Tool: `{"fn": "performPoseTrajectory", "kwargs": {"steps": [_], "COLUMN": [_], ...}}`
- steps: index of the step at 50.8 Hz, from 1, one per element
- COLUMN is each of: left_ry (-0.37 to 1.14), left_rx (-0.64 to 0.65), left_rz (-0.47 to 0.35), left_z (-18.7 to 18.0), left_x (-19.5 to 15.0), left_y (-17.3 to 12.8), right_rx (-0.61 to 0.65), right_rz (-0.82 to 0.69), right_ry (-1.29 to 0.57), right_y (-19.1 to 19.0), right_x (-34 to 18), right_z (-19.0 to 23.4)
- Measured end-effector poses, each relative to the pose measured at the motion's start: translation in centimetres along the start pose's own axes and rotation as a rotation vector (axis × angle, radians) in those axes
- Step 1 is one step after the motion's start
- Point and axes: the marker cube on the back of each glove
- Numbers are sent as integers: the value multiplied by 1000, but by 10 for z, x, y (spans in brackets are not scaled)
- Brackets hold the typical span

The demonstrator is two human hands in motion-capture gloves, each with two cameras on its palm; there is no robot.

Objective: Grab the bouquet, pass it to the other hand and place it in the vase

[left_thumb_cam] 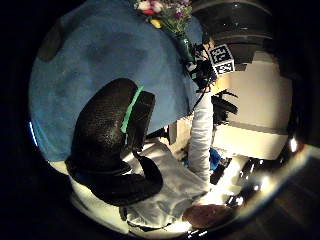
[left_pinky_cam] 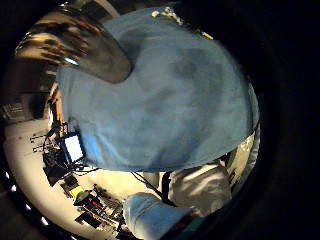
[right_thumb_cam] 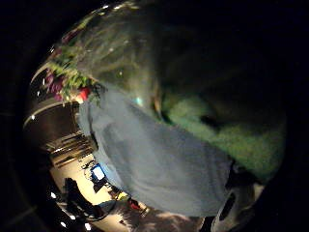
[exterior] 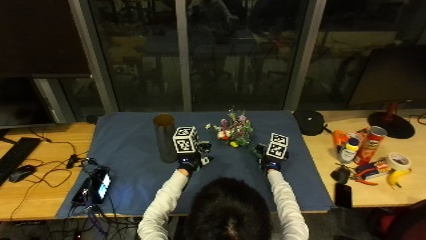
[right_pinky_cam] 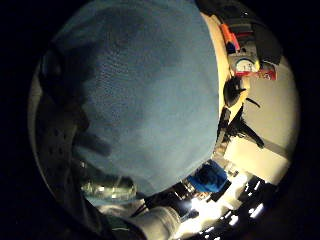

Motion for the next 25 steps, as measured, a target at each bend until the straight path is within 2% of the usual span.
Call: {"fn": "performPoseTrajectory", "kwargs": {"steps": [3,7,9,13,14,16,18,22,25], "left_ry": [39,125,158,156,199,345,480,723,969], "left_rx": [-53,-53,-10,140,126,56,46,131,46], "left_rz": [-4,70,100,22,32,103,173,170,207], "left_z": [-8,-11,-17,-29,-33,-40,-47,-68,-86], "left_x": [3,4,6,5,9,20,31,56,81], "left_y": [10,1,0,-12,-11,-6,-11,-35,-32], "right_rx": [187,343,351,297,285,266,275,283,306], "right_rz": [24,24,22,1,-3,-9,-29,-107,-137], "right_ry": [-69,-214,-313,-506,-549,-638,-722,-937,-1045], "right_y": [-6,-14,-12,0,3,11,19,42,54], "right_x": [1,1,-1,-9,-11,-17,-25,-53,-70], "right_z": [-11,-25,-31,-43,-47,-58,-72,-105,-121]}}
